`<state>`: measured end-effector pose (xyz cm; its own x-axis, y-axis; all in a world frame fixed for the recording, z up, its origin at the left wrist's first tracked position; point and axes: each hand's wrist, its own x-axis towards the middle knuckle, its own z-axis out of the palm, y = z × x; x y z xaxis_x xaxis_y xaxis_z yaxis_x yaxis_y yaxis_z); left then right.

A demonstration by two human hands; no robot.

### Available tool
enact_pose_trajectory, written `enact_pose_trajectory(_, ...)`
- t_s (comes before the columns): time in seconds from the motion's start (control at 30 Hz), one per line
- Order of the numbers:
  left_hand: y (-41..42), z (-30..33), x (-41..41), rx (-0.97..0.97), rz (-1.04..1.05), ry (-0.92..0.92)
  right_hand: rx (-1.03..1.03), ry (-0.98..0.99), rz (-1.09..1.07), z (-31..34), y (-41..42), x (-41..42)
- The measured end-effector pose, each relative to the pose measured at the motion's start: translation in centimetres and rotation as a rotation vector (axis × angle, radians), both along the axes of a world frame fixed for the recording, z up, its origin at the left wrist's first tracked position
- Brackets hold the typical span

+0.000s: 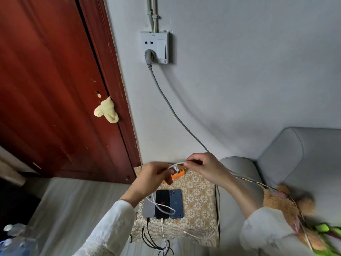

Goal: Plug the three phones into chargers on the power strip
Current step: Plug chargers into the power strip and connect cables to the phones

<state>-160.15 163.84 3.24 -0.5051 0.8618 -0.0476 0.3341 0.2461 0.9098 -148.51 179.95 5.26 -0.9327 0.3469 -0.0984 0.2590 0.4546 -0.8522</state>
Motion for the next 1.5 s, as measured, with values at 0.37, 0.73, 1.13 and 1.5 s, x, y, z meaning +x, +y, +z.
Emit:
enact_pose_trajectory(0.37,-2.6,-0.5,-5.4,0.360,0.695,-0.239,0.094,-0.101,-0.226,-5.0,3.6,3.1)
enact_pose_trajectory(0.73,0.5,0.8,-0.5,0.020,0.036,0.144,0.199,0.082,-0.096,-2.8,0.1,0.0)
enact_pose_trajectory(1.13,0.5,0.5,-0.4,-0.080,0.005,-0.067,0.661,-0.391,-0.212,-5.4,1.1,2.9)
enact_pose_trajectory(1.5,-0.7,-1.6,-0.2,-0.194,-0.235,-0.072,-0.815,-0.077,-0.627,-7.6,1.8,2.0)
